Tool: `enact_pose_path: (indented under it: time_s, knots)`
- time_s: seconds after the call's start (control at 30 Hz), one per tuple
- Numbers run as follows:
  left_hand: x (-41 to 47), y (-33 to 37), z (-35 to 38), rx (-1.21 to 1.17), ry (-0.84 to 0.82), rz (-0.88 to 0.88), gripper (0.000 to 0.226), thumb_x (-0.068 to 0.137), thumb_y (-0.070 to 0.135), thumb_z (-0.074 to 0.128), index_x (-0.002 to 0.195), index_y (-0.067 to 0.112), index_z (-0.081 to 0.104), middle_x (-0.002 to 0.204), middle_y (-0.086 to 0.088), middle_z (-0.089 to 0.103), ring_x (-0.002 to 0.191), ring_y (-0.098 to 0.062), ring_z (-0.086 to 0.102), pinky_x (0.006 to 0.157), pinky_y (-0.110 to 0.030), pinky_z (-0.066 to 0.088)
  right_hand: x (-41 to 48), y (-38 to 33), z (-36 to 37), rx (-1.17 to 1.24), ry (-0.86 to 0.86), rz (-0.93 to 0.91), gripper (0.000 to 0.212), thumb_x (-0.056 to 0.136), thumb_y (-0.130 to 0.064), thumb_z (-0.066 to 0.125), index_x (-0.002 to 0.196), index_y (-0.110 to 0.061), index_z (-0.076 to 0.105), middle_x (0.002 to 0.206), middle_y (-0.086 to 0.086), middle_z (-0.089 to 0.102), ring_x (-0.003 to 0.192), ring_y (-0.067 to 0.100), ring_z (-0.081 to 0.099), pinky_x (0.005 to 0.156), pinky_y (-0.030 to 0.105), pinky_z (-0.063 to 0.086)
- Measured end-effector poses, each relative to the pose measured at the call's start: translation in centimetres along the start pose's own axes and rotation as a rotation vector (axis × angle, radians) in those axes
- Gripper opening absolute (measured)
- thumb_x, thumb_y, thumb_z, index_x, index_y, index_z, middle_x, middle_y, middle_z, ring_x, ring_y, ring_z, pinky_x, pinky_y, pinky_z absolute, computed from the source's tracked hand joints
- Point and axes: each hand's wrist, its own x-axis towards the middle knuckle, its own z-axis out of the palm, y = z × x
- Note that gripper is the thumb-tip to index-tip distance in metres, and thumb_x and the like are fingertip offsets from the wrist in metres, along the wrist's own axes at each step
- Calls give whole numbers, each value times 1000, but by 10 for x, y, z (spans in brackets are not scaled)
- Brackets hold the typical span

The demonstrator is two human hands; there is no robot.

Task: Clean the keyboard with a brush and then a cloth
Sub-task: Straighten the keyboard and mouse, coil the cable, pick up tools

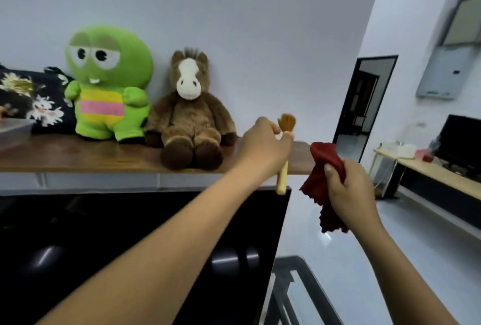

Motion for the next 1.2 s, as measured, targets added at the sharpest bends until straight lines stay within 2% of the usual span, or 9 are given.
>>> enact_pose_path:
  time_s: [0.13,0.23,0.5,0.6,0.7,0.87,0.97,1.07,1.2]
  knots:
    - [60,-6,-10,231,-17,-35,26,90,24,53,108,7,51,92,-4,60,71,-16,56,52,-27,38,67,7,28,-128,-80,-2,22,96,-31,48,102,-12,58,94,14,62,80,30,59,68,33,42]
    - [86,-18,-10,373,-124,-98,7,88,9,49,82,8,53,78,-6,61,62,-19,59,47,-24,43,98,6,48,-223,-153,-10,25,97,-28,48,101,-6,59,95,17,61,77,30,54,63,33,38]
    - [129,-73,28,812,-474,-252,38,93,9,45,57,8,57,54,-1,60,49,-15,54,66,-25,50,147,0,124,-318,-343,-22,28,98,-31,42,103,-7,55,101,14,55,79,28,55,67,35,43]
    - [134,-81,30,786,-433,-254,31,94,3,44,63,4,51,68,-6,58,62,-21,57,69,-28,51,149,-4,145,-396,-403,-28,28,98,-32,39,107,-9,52,99,8,46,77,26,50,65,35,40]
    - [140,-88,31,845,-401,-233,13,94,2,46,94,-1,59,99,-11,64,95,-26,64,75,-30,52,142,-1,158,-406,-471,-55,29,99,-33,38,112,-11,51,100,6,42,80,25,48,66,35,40]
    - [147,-102,43,934,-353,-224,8,89,2,53,82,-2,56,106,-14,63,83,-25,62,65,-30,49,134,5,158,-257,-608,-219,24,99,-24,40,101,-33,61,85,-9,50,69,10,51,57,23,39]
    - [147,-105,44,902,-310,-209,20,92,2,49,109,-2,58,114,-15,59,96,-27,65,73,-32,53,128,-4,150,-227,-697,-212,29,102,-38,36,84,-27,55,75,-6,54,70,20,57,49,20,35]
    - [148,-111,48,883,-316,-232,24,93,10,52,114,0,58,109,-13,59,85,-25,62,71,-32,54,130,-5,143,-114,-757,-5,54,101,-53,22,99,-14,60,74,2,56,56,14,57,38,10,40]
    - [146,-111,48,887,-352,-248,27,93,21,57,110,0,59,110,-13,61,82,-25,63,72,-34,56,150,11,142,-22,-620,232,49,101,-43,34,88,-3,61,84,11,63,71,24,62,66,30,48]
